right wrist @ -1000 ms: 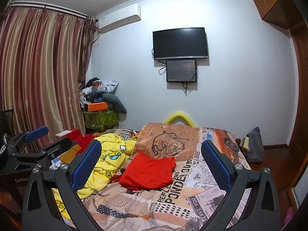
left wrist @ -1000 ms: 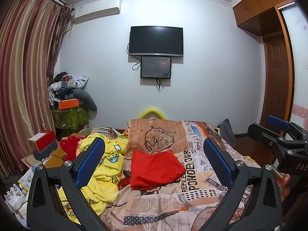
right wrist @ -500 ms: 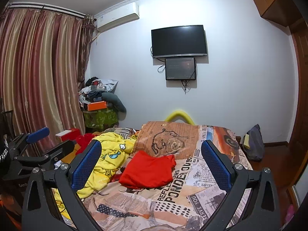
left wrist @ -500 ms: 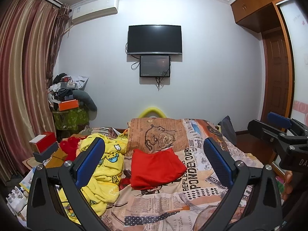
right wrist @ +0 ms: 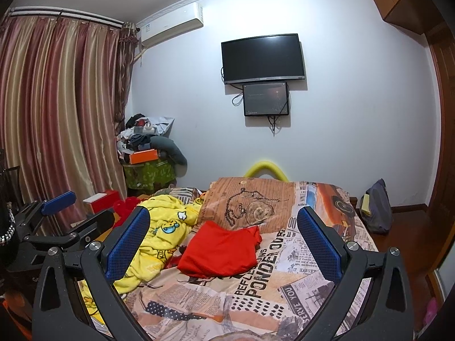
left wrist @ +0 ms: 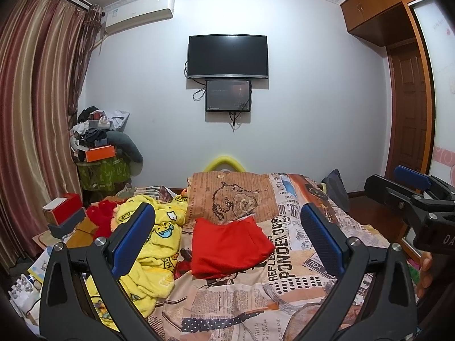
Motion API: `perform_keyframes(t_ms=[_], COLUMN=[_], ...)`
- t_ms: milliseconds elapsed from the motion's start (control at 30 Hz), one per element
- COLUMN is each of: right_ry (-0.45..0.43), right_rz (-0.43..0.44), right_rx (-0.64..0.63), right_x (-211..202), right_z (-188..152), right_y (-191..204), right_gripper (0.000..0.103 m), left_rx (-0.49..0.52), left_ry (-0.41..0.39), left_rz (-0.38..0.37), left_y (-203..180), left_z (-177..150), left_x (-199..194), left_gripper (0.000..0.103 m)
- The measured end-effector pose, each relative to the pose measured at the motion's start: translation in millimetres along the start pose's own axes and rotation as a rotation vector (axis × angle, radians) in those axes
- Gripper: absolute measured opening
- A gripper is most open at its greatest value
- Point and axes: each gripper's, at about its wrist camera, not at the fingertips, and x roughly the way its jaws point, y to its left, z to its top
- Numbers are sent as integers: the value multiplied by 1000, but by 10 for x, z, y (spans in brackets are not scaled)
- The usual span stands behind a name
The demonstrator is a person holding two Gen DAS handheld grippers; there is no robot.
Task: Fold large clothes
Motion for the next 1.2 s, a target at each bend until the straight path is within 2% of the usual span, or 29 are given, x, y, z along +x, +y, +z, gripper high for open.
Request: perform_keyframes(t_ms=[567,1200], right_ry=[0,-3], right_rz=[-2,-14], right_rx=[15,26], right_x=[-6,-3], right_z=[4,21], right_y=[-19,-32], right_gripper=[103,103], left_rx=[-20,-39], left_ry=[-1,18], left_rz=[1,-41], left_y=[-30,-82], left_z=[4,28], left_x=[-9,23], left_gripper=[103,103])
